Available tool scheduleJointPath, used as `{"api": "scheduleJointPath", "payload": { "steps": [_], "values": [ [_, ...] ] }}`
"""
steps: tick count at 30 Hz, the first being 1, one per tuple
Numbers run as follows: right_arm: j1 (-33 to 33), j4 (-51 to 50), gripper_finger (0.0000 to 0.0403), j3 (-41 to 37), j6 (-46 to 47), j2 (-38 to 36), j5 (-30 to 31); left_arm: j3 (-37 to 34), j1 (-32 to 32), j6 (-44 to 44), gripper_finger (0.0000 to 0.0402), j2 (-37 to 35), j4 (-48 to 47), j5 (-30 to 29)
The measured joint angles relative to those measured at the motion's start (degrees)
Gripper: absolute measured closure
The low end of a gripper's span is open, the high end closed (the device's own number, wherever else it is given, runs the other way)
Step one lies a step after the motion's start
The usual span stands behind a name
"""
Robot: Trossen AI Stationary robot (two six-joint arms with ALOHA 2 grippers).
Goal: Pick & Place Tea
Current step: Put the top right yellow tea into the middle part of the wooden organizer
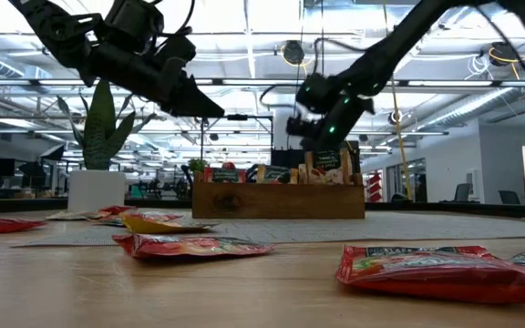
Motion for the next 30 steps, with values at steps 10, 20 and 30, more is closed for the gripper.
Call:
{"api": "scheduleJointPath", "payload": {
  "steps": [10,20,30],
  "values": [
    [1.1,-6.4,0.0170,8.5,1.5,9.6,1.2,0.0,0.0,-0.3,0.0364,0.0,-2.3,0.0],
    [-0.2,-15.4,0.0204,12.4,2.8,12.8,5.5,0.0,0.0,-0.8,0.0364,0.0,-2.1,0.0],
    [-0.2,-16.4,0.0388,12.4,-0.3,12.7,5.6,0.0,0.0,-1.0,0.0364,0.0,-2.2,0.0]
  ]
}}
